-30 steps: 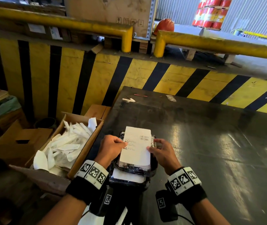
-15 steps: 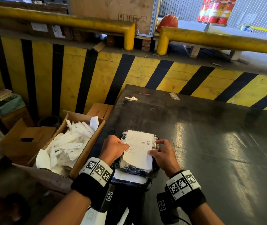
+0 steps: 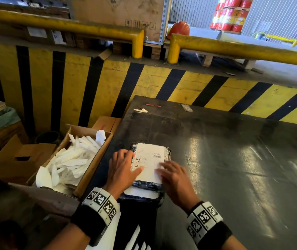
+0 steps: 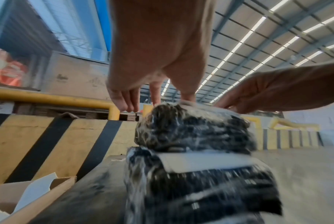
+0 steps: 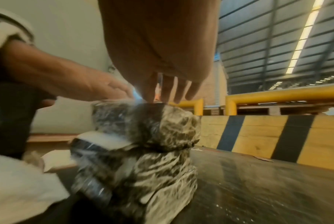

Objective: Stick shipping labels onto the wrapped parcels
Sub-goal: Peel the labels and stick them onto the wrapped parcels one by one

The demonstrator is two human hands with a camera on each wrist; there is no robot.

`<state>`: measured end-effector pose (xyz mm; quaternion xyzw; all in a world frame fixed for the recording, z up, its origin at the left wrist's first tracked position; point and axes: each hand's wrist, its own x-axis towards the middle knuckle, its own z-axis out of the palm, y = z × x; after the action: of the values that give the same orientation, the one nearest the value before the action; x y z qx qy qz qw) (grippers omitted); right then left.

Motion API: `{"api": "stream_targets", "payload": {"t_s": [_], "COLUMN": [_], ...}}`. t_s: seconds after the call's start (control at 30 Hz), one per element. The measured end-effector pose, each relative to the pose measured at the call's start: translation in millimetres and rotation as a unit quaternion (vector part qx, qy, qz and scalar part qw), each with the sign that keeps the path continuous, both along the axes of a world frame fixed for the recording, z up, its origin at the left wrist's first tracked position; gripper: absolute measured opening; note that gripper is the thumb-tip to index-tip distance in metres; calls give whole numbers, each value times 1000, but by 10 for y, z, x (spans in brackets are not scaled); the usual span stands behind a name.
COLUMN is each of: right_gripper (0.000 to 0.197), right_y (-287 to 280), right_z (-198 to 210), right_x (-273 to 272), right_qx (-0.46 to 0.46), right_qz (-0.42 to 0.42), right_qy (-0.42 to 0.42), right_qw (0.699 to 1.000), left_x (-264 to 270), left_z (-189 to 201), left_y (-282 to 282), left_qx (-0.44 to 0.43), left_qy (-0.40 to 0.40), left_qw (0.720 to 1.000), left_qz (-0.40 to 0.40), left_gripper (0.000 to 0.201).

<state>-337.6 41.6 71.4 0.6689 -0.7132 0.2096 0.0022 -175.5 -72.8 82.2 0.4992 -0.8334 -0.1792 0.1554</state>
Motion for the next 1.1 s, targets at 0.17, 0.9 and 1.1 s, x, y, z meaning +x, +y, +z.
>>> {"api": "stream_targets", "payload": {"t_s": [0.17,0.9,1.1], "right_gripper": [45,109,64], "right_y": [270,-195,-672], "right_z": [-128,342,374], "right_x": [72,220,113], "right_qx": [77,215,262], "right_qz": [34,52,11], "right_qy": [26,99,120], "right_qw": [996,970,957], "left_x": [64,137,128], "left_z": [-274,-411,-351], "left_y": [109,155,169], "left_qx": [121,126,126], "left_qy": [-28,43,44], "left_qw": [990,986,988], "left_qz": [-69,-95,-78], "left_gripper": [80,98,87]}}
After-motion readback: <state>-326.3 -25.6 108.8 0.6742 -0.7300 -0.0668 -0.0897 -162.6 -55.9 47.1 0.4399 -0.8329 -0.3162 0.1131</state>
